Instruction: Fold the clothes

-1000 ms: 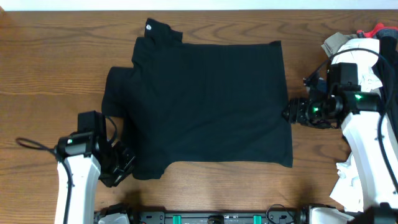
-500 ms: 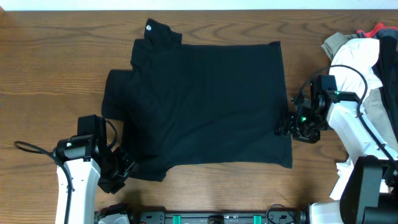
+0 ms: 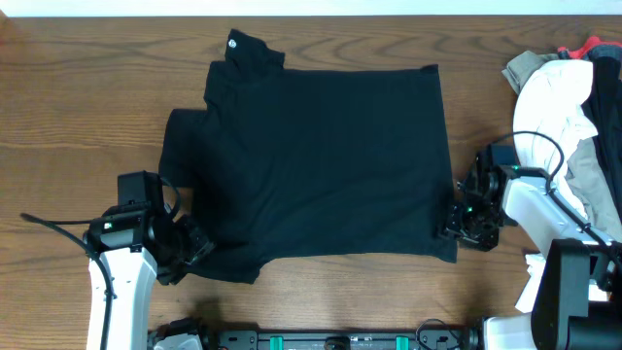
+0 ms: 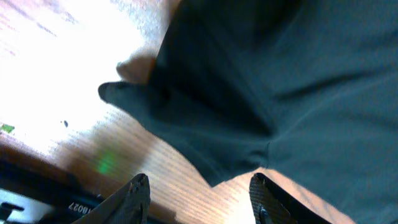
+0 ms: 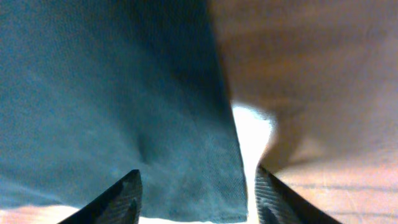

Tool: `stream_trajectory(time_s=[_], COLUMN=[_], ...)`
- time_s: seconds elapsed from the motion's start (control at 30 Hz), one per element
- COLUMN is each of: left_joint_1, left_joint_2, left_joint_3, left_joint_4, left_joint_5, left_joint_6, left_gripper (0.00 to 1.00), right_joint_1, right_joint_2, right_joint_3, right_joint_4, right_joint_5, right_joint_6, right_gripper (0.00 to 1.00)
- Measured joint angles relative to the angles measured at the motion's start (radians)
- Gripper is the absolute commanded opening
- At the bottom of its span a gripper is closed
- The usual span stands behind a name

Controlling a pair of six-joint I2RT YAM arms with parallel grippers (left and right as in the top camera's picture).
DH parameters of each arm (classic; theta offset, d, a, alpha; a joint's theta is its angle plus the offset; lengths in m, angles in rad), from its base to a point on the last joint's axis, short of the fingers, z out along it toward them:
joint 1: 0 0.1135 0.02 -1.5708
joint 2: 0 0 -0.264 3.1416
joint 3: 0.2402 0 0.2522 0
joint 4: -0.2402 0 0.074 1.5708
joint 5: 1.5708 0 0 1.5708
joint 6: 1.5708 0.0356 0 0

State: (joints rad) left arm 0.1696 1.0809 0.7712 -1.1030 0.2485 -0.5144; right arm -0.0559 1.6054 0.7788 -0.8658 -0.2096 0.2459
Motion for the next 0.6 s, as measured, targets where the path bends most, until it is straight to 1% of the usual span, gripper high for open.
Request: stream_trajectory(time_s=[0.07, 0.1, 0.13, 0.17, 0.27, 0.43, 0.47, 0.5, 0.53, 0.57, 0.6], left_joint_1=[0.000, 0.000, 0.000, 0.000, 0.000, 0.000, 0.000, 0.000, 0.000, 0.000, 0.000], left_joint_2=[0.000, 0.000, 0.000, 0.000, 0.000, 0.000, 0.000, 0.000, 0.000, 0.000, 0.000], left_joint_3=[0.002, 0.003, 0.006, 0.011, 0.030, 0.039, 0.039, 0.039, 0.039, 0.039, 0.040], left_joint_4=[-0.029, -0.043, -0.054, -0.066, -0.082, -0.088, -0.092, -0.095, -0.095, -0.094, -0.093], left_joint_5=[0.001, 0.003, 0.003, 0.004, 0.005, 0.007, 0.007, 0.007, 0.007, 0.007, 0.007], left_joint_6=[0.014, 0.019, 0.023, 0.030, 0.047, 0.053, 0.056, 0.060, 0.066, 0.071, 0.080], left_gripper=[0.55, 0.55, 0.55, 0.55, 0.55, 0.55, 0.55, 0.55, 0.55, 0.56, 0.56], right_joint_1=[0.000, 0.000, 0.000, 0.000, 0.000, 0.000, 0.000, 0.000, 0.000, 0.000, 0.000], right_joint_2=[-0.005, -0.006, -0.006, -0.006, -0.005, -0.006, -0.007, -0.010, -0.014, -0.019, -0.025], right_joint_3=[-0.010, -0.011, -0.013, -0.014, -0.003, 0.062, 0.076, 0.087, 0.093, 0.095, 0.096], right_joint_4=[0.007, 0.007, -0.002, -0.011, -0.089, -0.206, -0.217, -0.219, -0.218, -0.214, -0.206], right_joint_5=[0.015, 0.037, 0.057, 0.077, 0.144, 0.216, 0.228, 0.238, 0.250, 0.256, 0.263], right_joint_6=[0.022, 0.035, 0.047, 0.058, 0.084, 0.084, 0.084, 0.088, 0.091, 0.087, 0.086], right_gripper=[0.20, 0.11, 0.03, 0.01, 0.01, 0.03, 0.09, 0.24, 0.33, 0.36, 0.37])
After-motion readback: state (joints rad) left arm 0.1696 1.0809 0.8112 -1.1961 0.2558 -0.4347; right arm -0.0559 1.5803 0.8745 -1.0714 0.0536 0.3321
